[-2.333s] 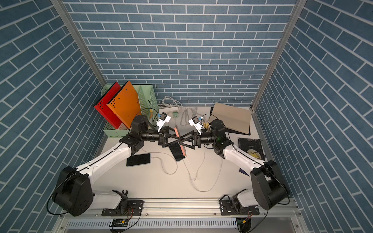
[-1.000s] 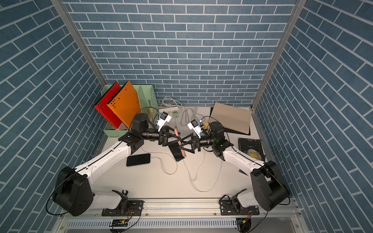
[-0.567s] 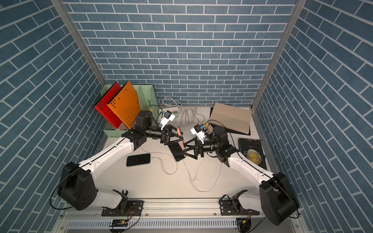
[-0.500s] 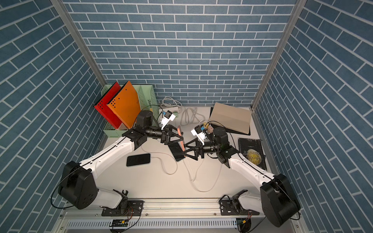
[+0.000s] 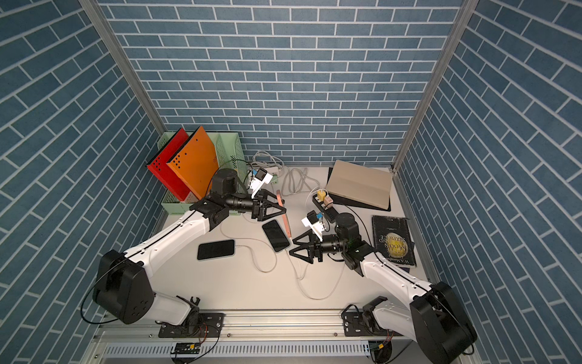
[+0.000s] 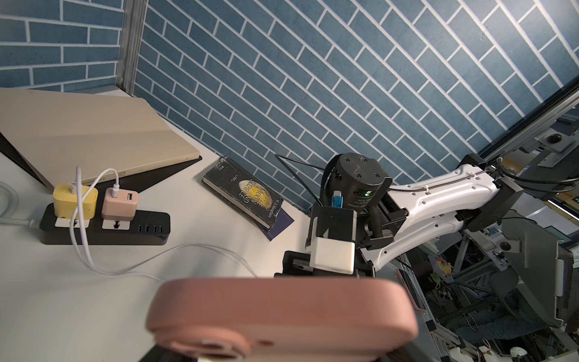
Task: Unplug the charging cable from the phone
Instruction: Remove the charging cable from the phone.
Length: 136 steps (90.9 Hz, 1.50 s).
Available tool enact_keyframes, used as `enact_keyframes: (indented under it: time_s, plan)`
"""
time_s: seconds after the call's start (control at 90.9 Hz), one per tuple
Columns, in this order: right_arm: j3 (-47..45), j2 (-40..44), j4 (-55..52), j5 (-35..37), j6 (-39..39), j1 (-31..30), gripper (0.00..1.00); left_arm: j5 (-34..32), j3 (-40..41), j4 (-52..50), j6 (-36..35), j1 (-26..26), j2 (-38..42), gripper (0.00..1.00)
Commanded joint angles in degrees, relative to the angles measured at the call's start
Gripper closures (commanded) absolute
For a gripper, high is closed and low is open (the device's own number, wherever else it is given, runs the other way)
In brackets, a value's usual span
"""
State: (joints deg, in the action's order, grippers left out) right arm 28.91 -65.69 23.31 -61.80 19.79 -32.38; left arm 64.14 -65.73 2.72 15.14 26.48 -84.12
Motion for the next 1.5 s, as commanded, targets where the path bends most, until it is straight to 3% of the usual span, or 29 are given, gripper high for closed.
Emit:
enact_keyframes:
  time_s: [0.0, 0.385, 0.638, 1.485]
  plan:
    - [-0.52, -0.49, 4.34, 0.75, 0.06, -0.36, 0.35, 0.83, -1.63, 1.68, -0.65, -0.38, 0.53, 0.96]
    - [-0.22, -4.63, 6.01, 1.24, 0.16, -0.66, 0.81, 0.88, -1.46, 1.43, -0.64, -0.38, 1.04, 0.96]
    - [-0.63, -4.6, 6.13, 1.5, 0.08, -0.62, 1.0, 0.81, -1.22, 1.32, -0.68, -0.42, 1.3, 0.96]
    - [-3.63, -3.86, 4.55, 2.51, -2.54, -1.01, 1.0, -1.2, -1.59, 1.15, -0.26, -1.54, 3.46, 0.97]
